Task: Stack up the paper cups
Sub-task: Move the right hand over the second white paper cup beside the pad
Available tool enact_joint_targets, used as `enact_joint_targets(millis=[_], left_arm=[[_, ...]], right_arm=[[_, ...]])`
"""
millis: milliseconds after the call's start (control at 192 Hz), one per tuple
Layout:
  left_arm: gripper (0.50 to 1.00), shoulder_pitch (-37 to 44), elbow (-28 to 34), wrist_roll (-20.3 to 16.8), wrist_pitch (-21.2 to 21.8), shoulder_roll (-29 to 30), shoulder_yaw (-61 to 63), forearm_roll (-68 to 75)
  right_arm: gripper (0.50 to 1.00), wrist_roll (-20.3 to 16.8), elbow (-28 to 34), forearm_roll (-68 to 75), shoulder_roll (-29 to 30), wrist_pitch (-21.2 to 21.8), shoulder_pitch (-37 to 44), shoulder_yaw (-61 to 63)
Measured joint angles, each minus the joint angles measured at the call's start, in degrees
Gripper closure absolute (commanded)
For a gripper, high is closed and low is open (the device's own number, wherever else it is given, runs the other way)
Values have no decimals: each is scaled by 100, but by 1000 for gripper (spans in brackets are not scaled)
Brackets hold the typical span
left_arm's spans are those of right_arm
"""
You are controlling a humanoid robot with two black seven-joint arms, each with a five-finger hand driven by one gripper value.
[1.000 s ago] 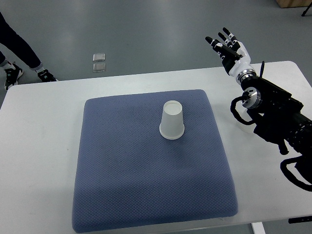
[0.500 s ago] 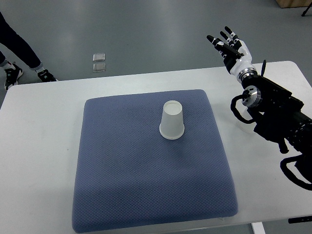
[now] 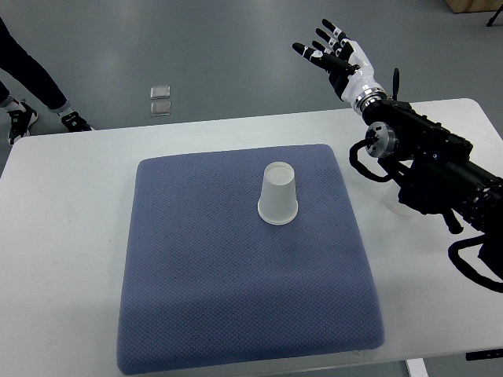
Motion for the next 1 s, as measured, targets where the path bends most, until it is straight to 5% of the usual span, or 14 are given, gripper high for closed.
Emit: enact_joint_targets(millis=[313, 563, 829, 1000], left_arm=[[500, -2, 0, 0, -4, 0, 0, 0], [500, -2, 0, 0, -4, 0, 0, 0], [500, -1, 0, 0, -1, 0, 0, 0], [500, -1, 0, 0, -1, 0, 0, 0]], right_arm=[[554, -202, 977, -1214, -1515, 342, 744, -1482], [552, -208, 1520, -2239, -2462, 1188, 1490, -2959], [552, -192, 2329, -4281, -3300, 2293, 1859, -3167], [552, -194, 3047, -5503, -3783, 2594, 1905, -3368]])
